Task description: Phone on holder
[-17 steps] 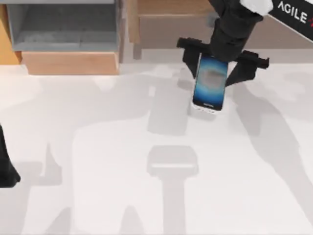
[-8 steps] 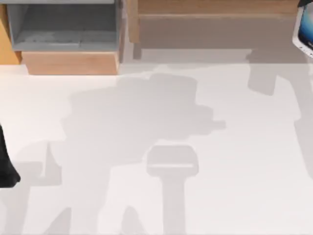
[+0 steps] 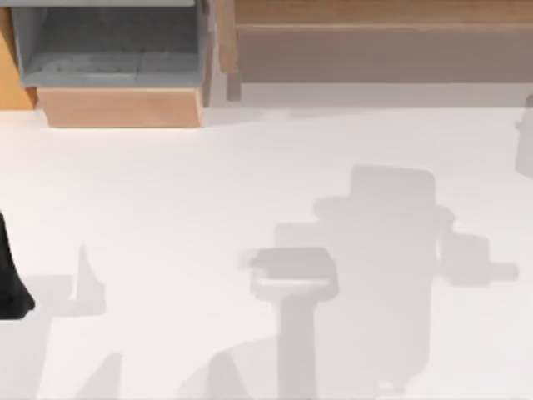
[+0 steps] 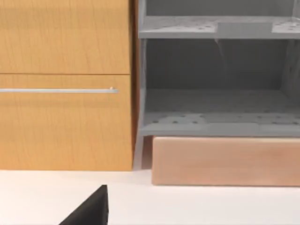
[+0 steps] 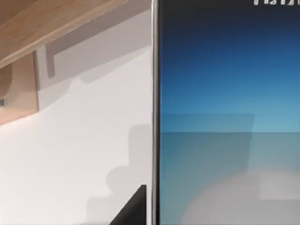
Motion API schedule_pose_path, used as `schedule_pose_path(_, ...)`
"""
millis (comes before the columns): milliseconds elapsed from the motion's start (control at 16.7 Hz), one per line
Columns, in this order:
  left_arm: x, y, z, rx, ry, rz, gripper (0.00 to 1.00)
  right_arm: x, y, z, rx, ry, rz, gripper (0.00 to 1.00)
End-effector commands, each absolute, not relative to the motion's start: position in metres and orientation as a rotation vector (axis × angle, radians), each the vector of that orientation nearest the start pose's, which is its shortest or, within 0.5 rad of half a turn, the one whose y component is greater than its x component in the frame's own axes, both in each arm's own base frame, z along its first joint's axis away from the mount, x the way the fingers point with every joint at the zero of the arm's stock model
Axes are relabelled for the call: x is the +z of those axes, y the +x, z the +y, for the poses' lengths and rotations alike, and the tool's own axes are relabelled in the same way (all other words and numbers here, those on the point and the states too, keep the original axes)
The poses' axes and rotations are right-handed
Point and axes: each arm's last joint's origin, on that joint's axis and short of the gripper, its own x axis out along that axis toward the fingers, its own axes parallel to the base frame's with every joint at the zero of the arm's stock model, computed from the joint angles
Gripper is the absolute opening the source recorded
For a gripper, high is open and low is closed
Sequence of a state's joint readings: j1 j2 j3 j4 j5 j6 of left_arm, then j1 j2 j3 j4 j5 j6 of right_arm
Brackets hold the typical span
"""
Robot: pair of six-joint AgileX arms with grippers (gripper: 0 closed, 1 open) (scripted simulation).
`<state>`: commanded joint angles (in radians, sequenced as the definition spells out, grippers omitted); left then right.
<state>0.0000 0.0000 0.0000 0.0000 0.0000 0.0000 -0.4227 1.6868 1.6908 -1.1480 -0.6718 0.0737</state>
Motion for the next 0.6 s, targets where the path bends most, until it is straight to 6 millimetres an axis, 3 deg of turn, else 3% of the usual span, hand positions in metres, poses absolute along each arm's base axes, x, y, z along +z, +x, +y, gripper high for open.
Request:
schedule_pose_path(300, 0.16, 0.106, -0.001, 0.0, 0.0, 0.0, 1.0, 0.324, 0.272, -0.164, 0.238, 0.67, 0.871, 0.0)
schedule_pose_path(600, 0.16, 0.106, -0.001, 0.0, 0.0, 0.0, 1.0, 0.313, 0.225, -0.198, 0.287, 0.431, 0.713, 0.0)
